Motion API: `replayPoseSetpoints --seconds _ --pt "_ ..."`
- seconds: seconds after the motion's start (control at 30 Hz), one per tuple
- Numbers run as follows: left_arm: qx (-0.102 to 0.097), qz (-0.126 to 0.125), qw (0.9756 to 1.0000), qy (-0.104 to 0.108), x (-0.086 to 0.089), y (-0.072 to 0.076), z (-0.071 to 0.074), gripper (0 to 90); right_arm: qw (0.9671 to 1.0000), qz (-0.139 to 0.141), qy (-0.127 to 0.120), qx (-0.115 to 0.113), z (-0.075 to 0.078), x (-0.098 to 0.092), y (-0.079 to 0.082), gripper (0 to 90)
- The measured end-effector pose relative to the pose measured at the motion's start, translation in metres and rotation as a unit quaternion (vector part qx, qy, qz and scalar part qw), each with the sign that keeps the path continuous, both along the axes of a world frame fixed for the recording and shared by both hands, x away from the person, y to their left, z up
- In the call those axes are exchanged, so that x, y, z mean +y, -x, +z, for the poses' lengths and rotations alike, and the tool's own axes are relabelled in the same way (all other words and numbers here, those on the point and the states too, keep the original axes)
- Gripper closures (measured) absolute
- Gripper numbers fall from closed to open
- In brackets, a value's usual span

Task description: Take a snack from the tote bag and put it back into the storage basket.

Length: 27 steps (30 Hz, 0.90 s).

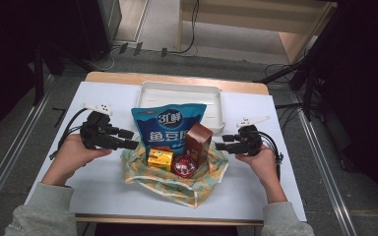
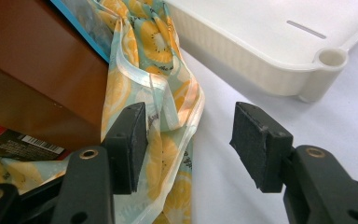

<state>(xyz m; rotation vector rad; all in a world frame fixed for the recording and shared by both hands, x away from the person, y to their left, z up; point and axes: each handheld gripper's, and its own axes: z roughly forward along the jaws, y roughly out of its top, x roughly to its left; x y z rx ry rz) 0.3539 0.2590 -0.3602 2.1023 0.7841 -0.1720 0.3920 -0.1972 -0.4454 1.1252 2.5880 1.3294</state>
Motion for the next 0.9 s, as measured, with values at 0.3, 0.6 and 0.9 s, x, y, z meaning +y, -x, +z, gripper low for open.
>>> replayPoseSetpoints --seconds 0.3,0.6,0.9 --pt "-0.021 0.002 0.9998 -0.002 -0.013 0.001 0.018 42.2 1.0 -0.002 -0.005 -0.002 0.001 0.0 0.0 46.0" --pt "-0.032 -0.003 0.9995 -0.003 -0.025 -0.005 0.03 40.8 0.9998 -0.009 -0.007 -0.015 0.004 -0.001 0.002 46.3" --pt "-0.043 -0.004 0.999 -0.008 -0.035 -0.009 0.04 44.5 0.9998 -0.013 -0.009 -0.01 0.003 -0.003 0.001 46.3"
